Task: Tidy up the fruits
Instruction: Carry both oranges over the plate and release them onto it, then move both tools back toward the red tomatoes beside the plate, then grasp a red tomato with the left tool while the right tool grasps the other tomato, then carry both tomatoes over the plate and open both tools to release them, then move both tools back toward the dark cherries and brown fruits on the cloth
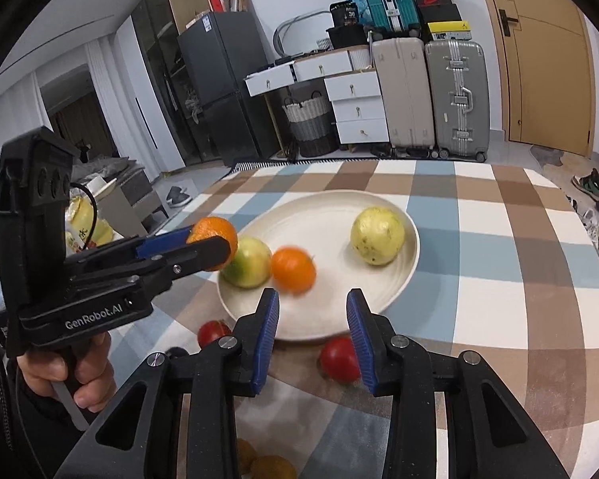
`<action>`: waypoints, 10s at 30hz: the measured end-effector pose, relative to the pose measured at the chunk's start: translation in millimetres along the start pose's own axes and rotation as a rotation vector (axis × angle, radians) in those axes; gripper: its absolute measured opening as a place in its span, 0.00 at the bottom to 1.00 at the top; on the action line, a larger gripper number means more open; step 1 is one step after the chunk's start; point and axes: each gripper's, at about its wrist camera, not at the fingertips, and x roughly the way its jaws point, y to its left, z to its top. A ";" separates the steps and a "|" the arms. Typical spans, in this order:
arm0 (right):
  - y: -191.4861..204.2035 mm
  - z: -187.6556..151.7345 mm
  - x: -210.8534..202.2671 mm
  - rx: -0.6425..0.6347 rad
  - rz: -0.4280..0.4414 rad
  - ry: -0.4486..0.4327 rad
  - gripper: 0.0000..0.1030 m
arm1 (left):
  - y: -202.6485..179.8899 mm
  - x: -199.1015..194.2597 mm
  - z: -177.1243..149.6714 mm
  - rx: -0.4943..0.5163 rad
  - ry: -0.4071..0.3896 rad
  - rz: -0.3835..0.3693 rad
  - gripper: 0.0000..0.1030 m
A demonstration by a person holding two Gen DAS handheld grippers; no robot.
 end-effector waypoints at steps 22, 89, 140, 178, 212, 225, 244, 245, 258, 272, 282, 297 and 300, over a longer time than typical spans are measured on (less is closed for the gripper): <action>-18.0 -7.5 2.5 0.036 -0.052 0.015 0.71 | -5.3 14.7 0.3 0.017 0.008 0.015 0.83; -13.1 -27.5 29.5 0.010 -0.048 0.190 0.58 | 12.3 10.6 -54.1 0.028 0.198 0.049 0.95; -11.9 -25.1 36.6 0.023 -0.073 0.199 0.46 | 20.4 11.1 -50.3 -0.026 0.173 -0.005 0.28; -15.1 -13.2 10.0 0.025 -0.116 0.090 0.29 | 32.2 -16.3 -39.0 -0.078 0.052 -0.002 0.28; 0.4 -0.3 11.0 0.026 -0.011 -0.003 0.29 | -1.3 5.9 -21.6 -0.007 0.022 0.003 0.28; -1.3 4.0 20.4 0.036 -0.026 -0.020 0.29 | -3.1 23.0 -17.4 -0.004 0.032 0.004 0.28; 4.5 1.3 6.0 0.001 -0.051 -0.067 0.85 | -3.6 23.2 -18.9 0.009 0.034 0.010 0.28; 4.2 0.5 4.5 0.002 -0.052 -0.070 0.86 | -3.5 22.8 -18.8 0.011 0.033 0.012 0.28; -3.0 -4.1 -2.4 0.016 -0.080 -0.072 0.95 | 2.9 9.0 -22.0 -0.004 0.014 0.046 0.86; 5.5 -13.1 -15.8 -0.004 -0.057 -0.060 1.00 | 9.7 -27.6 -36.7 -0.011 -0.012 0.092 0.99; 16.6 -23.9 -36.5 -0.001 -0.074 -0.043 1.00 | 12.1 -64.0 -51.1 -0.005 -0.033 0.135 0.99; 23.3 -47.6 -58.5 0.022 -0.094 0.012 1.00 | 10.7 -84.8 -84.0 -0.025 0.015 0.137 0.99; 23.9 -52.8 -58.1 0.025 -0.102 0.038 1.00 | 14.0 -85.9 -89.2 -0.043 0.024 0.127 0.99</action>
